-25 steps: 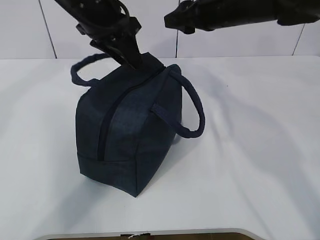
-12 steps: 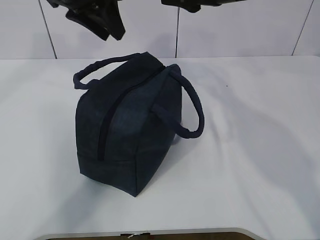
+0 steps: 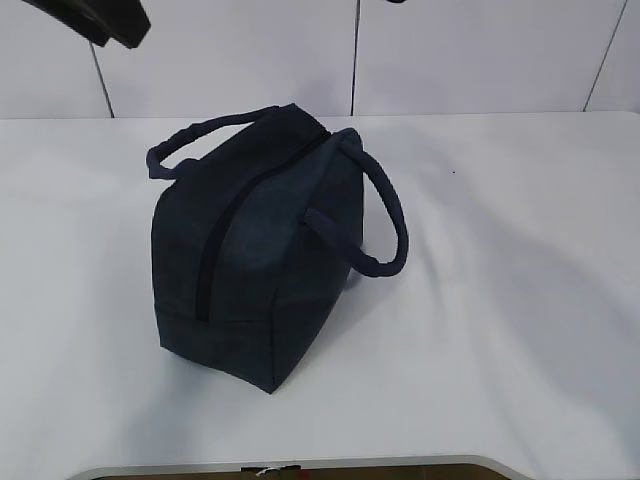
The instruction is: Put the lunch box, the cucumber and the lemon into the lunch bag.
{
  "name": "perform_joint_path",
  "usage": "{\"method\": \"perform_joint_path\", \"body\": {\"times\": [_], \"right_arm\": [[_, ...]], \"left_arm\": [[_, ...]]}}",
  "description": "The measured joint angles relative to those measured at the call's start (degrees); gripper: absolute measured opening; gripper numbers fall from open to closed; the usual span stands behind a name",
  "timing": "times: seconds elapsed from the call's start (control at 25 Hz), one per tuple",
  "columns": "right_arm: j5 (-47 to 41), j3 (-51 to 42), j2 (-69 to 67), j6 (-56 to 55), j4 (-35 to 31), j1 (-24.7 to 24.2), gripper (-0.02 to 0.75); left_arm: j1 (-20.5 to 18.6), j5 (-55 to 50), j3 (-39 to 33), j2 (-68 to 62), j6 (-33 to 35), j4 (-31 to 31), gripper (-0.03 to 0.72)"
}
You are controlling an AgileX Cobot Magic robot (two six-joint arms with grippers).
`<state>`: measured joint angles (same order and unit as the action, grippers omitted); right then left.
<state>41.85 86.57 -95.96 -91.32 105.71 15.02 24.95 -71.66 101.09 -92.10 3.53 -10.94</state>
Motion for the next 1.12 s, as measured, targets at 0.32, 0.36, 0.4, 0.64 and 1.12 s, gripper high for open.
{"method": "perform_joint_path", "body": {"times": [0.32, 0.36, 0.4, 0.64, 1.12], "right_arm": [[2.0, -6.8, 3.09, 0.0, 0.0, 0.0, 0.389], [2.09, -7.85, 3.96, 0.0, 0.0, 0.0, 0.388], [2.09, -8.83, 4.91, 0.0, 0.0, 0.0, 0.389], [3.71, -13.23, 10.51, -0.35, 0.0, 0.0, 0.388], [6.21, -21.46, 17.98, -1.07, 0.0, 0.0, 0.388]], "left_arm": [[0.0, -0.11, -11.24, 12.72, -1.07, 0.21, 0.244], [0.0, -0.11, -12.77, 14.33, -1.07, 0.36, 0.244], [0.0, -0.11, -14.26, 15.87, -1.11, 0.64, 0.244], [0.0, -0.11, -22.09, 24.51, -1.34, 1.03, 0.244], [0.0, 0.89, -39.49, 44.76, -1.48, 0.93, 0.242]]}}
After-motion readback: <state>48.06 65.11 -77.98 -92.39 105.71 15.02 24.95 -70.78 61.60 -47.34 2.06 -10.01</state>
